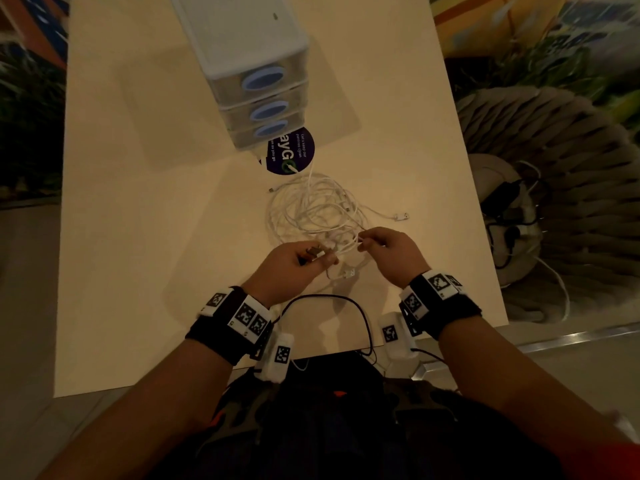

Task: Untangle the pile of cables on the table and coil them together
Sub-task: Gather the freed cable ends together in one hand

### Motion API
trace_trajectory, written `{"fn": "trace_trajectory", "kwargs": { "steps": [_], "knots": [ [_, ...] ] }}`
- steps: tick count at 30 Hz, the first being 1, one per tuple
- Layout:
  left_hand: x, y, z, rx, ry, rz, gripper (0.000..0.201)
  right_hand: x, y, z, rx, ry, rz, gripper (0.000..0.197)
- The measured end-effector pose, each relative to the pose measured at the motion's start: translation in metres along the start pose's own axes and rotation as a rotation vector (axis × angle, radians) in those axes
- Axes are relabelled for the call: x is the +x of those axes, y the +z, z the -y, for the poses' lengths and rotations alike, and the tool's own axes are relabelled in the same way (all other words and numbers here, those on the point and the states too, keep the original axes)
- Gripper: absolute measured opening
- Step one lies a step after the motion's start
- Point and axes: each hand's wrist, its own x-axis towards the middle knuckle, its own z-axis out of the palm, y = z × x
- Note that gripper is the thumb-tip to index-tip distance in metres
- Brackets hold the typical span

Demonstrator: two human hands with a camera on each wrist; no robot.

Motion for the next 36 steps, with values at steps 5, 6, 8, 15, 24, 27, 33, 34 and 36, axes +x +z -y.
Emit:
{"fn": "trace_trajectory", "kwargs": {
  "steps": [5,6,8,15,24,27,33,34,36],
  "knots": [
    [0.001,-0.009,-0.001,0.025,-0.008,-0.108,0.016,0.001,0.000,-0.001,0.095,-0.007,0.031,0.024],
    [0.003,-0.011,0.001,0.028,-0.033,-0.157,0.016,0.001,0.000,-0.001,0.103,-0.001,0.043,0.027],
    [0.008,-0.016,0.006,0.076,-0.095,-0.245,0.019,0.003,0.001,-0.001,0.094,0.001,0.060,0.030],
    [0.011,-0.018,0.017,0.153,-0.106,-0.223,0.023,0.013,-0.002,0.011,0.101,0.070,0.086,0.033],
    [0.018,-0.014,0.011,0.113,-0.020,-0.244,0.032,0.027,-0.006,0.022,-0.192,-0.054,0.204,0.032],
    [0.020,-0.015,0.013,0.128,-0.025,-0.245,0.020,0.028,-0.003,0.024,-0.212,-0.080,0.236,0.031],
    [0.020,-0.014,0.010,0.171,-0.004,-0.221,0.025,0.027,0.002,0.024,-0.053,-0.094,0.237,0.021],
    [0.019,-0.014,0.007,0.167,0.004,-0.209,0.024,0.027,0.002,0.024,-0.048,-0.089,0.217,0.024],
    [0.017,-0.014,0.002,0.144,0.004,-0.190,0.024,0.028,0.002,0.023,-0.067,-0.081,0.149,0.029]
  ]
}}
